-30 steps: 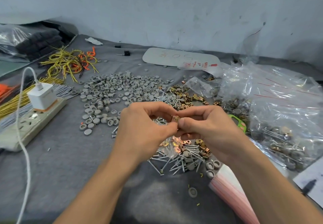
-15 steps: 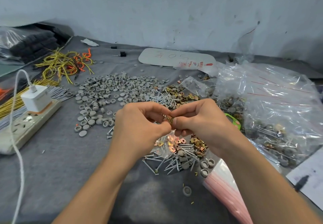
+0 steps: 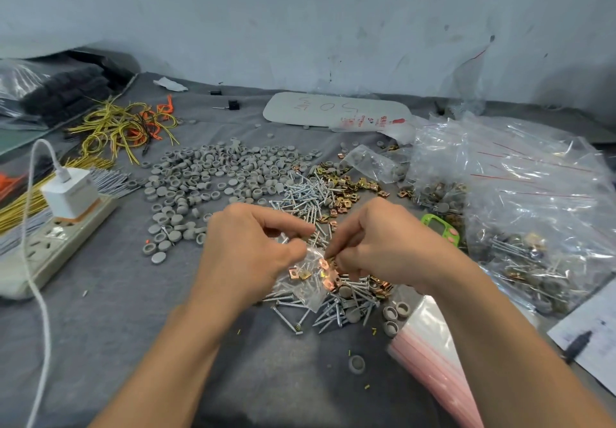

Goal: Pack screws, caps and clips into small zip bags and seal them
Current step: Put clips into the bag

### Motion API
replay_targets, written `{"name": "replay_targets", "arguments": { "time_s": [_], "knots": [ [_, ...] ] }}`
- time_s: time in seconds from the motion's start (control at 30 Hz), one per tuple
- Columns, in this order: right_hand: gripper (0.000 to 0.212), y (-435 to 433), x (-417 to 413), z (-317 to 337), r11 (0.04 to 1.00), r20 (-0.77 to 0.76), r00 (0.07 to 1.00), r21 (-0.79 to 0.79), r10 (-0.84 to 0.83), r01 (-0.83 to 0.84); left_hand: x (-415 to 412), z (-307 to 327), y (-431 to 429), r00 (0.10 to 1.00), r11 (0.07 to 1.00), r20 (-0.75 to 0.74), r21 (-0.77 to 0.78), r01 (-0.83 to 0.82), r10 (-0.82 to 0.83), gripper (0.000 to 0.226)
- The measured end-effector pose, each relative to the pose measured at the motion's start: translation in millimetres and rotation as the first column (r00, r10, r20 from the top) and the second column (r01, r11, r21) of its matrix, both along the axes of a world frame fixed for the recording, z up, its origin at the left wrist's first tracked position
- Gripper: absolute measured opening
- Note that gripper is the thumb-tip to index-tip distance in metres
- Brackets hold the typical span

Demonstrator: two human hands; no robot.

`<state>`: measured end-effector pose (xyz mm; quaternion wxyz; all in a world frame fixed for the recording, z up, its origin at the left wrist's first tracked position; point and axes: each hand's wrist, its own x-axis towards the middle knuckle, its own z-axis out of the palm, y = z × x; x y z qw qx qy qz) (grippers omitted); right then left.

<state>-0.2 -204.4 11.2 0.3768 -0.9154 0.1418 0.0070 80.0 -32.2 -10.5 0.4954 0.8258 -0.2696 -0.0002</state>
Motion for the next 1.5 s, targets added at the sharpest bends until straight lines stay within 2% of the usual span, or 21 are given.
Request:
{"name": "replay_targets", "arguments": {
  "time_s": [0.07,0.1,0.17,0.2,0.27,0.3,0.37,0.43,0.5,0.53,0.6,0.67,0.73,0.8,0.87,0.93,1.03,1.13,1.33,1.43,1.5],
  "knots": [
    [0.021,0.7,0.5,-1.2,0.973,0.065,0.994,0.22,-0.093,0.077,7.4,-0.1,4.7,0.998,0.997,-0.056,-0.074,-0.005,0.001,0.042],
    [0.022,0.8,1.9,-2.4,0.904,0.082,0.982,0.409,-0.171,0.123,10.2,0.0,6.4,0.996,0.995,-0.089,-0.101,-0.005,-0.004,0.042],
    [0.023,0.5,4.7,-6.1,0.621,0.014,0.952,0.761,-0.307,0.189,13.1,-1.8,7.8,0.989,0.989,-0.149,-0.147,0.002,-0.024,0.041],
    [0.023,0.6,5.3,-8.0,0.468,-0.045,0.939,0.858,-0.34,0.211,13.4,-2.8,7.9,0.985,0.986,-0.168,-0.166,0.006,-0.035,0.039],
    [0.017,3.7,6.1,-10.9,0.24,-0.13,0.922,0.944,-0.365,0.228,13.3,-4.4,7.4,0.982,0.983,-0.183,-0.183,0.011,-0.045,0.037],
    [0.012,6.1,7.0,-12.2,0.186,-0.137,0.917,0.958,-0.373,0.219,13.7,-5.2,6.5,0.982,0.983,-0.185,-0.183,0.009,-0.044,0.037],
    [0.004,9.7,10.6,-15.5,0.236,-0.097,0.916,0.951,-0.39,0.201,13.5,-6.1,3.6,0.978,0.983,-0.202,-0.181,0.013,-0.05,0.039],
    [0.006,13.3,13.3,-17.9,0.444,-0.032,0.93,0.872,-0.367,0.205,12.8,-7.3,-0.4,0.973,0.982,-0.222,-0.187,0.026,-0.068,0.038],
    [0.007,17.0,14.5,-20.7,0.678,0.039,0.948,0.709,-0.315,0.196,11.9,-7.5,-3.5,0.969,0.98,-0.231,-0.193,0.044,-0.089,0.036],
    [0.011,18.3,14.4,-22.7,0.754,0.075,0.953,0.631,-0.293,0.182,10.6,-7.5,-4.2,0.967,0.98,-0.233,-0.188,0.059,-0.103,0.036],
    [0.015,20.9,13.1,-24.3,0.821,0.133,0.952,0.548,-0.277,0.162,7.7,-8.4,-5.4,0.966,0.985,-0.235,-0.157,0.074,-0.11,0.038],
    [0.015,19.0,11.9,-23.0,0.845,0.176,0.935,0.503,-0.307,0.182,7.8,-7.7,-4.3,0.978,0.991,-0.185,-0.108,0.076,-0.095,0.043],
    [0.016,10.3,10.6,-20.2,0.853,0.21,0.903,0.46,-0.376,0.248,12.1,-3.2,2.1,0.984,0.985,-0.048,0.014,0.173,-0.173,0.065],
    [0.019,-2.9,7.4,-17.2,0.893,0.209,0.892,0.309,-0.4,0.328,14.4,4.5,9.9,0.921,0.901,0.0,0.204,0.382,-0.39,0.089],
    [0.021,-13.2,2.7,-15.7,0.936,0.133,0.927,0.078,-0.351,0.343,14.3,4.8,15.5,0.845,0.771,-0.088,0.37,0.519,-0.527,0.111],
    [0.018,-15.0,-0.2,-15.5,0.952,0.019,0.955,-0.077,-0.297,0.298,11.6,-1.6,16.7,0.842,0.686,-0.102,0.532,0.496,-0.53,0.124],
    [0.021,-6.2,-0.1,-18.9,0.973,-0.087,0.977,-0.142,-0.193,0.179,8.3,-9.7,9.0,0.854,0.619,-0.009,0.685,0.384,-0.52,0.125],
    [0.018,4.1,3.6,-23.7,0.989,-0.085,0.987,-0.067,-0.134,0.129,8.3,-15.2,-1.4,0.857,0.651,0.067,0.681,0.335,-0.512,0.116],
    [0.017,15.4,10.5,-23.1,0.971,0.145,0.976,0.197,-0.163,0.133,9.2,-17.6,-10.1,0.935,0.857,0.171,0.475,0.2,-0.312,0.108],
    [0.011,25.0,15.7,-25.1,0.987,0.263,0.953,0.1,-0.147,0.125,12.9,-15.4,-7.9,0.956,0.907,0.117,0.364,0.212,-0.27,0.104],
    [0.011,31.2,17.0,-24.4,0.995,0.27,0.958,0.028,-0.098,0.093,13.9,-13.7,-6.0,0.963,0.92,0.088,0.327,0.214,-0.256,0.103]
  ]
}}
